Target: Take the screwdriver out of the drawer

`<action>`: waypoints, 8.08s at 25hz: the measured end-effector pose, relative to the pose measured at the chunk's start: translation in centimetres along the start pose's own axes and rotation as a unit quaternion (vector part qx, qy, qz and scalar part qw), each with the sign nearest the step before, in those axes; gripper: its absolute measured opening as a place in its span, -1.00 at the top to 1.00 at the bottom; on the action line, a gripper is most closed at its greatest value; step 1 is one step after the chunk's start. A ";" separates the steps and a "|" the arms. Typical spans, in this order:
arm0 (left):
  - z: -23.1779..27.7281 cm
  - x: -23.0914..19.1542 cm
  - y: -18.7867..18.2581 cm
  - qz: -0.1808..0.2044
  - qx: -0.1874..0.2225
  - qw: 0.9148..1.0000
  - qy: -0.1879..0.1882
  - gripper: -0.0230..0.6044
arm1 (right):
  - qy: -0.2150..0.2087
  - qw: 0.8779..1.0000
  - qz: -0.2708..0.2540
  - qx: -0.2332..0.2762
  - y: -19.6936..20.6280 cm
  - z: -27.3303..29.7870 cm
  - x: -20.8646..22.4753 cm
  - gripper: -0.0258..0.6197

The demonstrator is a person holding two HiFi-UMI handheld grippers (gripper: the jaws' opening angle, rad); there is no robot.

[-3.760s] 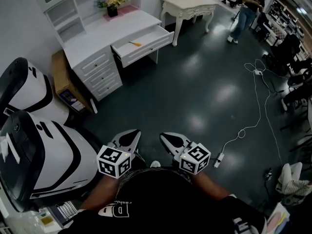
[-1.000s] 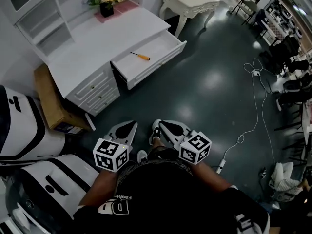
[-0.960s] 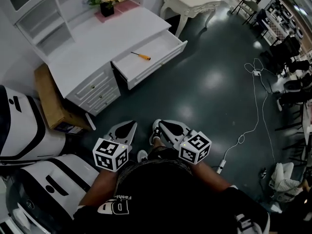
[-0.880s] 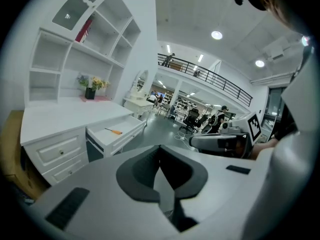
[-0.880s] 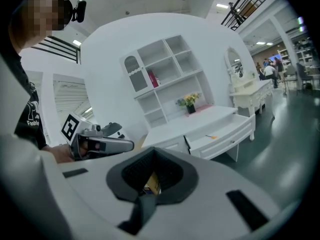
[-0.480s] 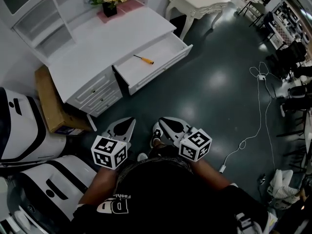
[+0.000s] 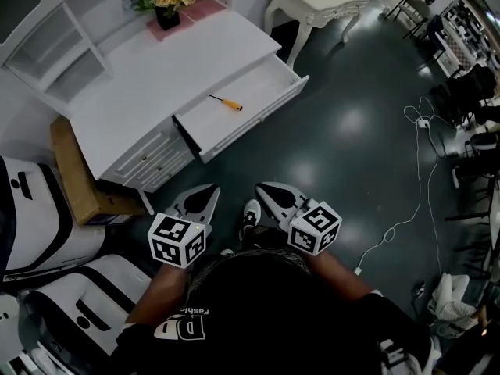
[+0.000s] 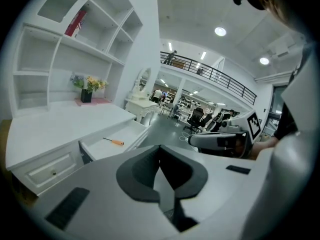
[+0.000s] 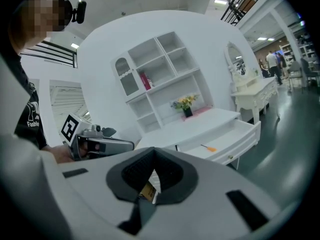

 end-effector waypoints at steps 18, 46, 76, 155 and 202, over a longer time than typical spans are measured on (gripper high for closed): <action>6.7 -1.3 -7.9 0.006 0.013 0.999 -0.038 0.88 | -0.040 0.999 -0.013 0.020 -7.6 2.4 8.9 0.89; 7.7 -7.4 -9.5 -0.019 0.001 0.997 -0.072 0.88 | -0.052 0.998 -0.027 0.005 -11.0 8.4 12.0 0.89; 4.8 -23.6 -12.8 0.050 -0.032 0.998 0.002 0.88 | 0.116 0.989 -0.081 -0.045 -14.0 20.9 10.2 0.89; 8.7 -32.5 -7.9 -0.182 -0.093 0.966 -0.158 0.88 | 0.029 0.815 -0.263 -0.516 3.4 44.5 36.7 0.55; 4.1 -30.4 -10.1 -0.036 -0.054 0.997 -0.042 0.88 | 0.105 0.929 -0.180 -0.306 -7.7 33.8 23.8 0.66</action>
Point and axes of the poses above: the fingertips, and each gripper's own axes: z forward along the fingers, x to its right, y out of its underside, the point moved 4 cm from there along -z, backward along the fingers, and after that the axes turned 7 degrees about -x, right-handed, at the moved point
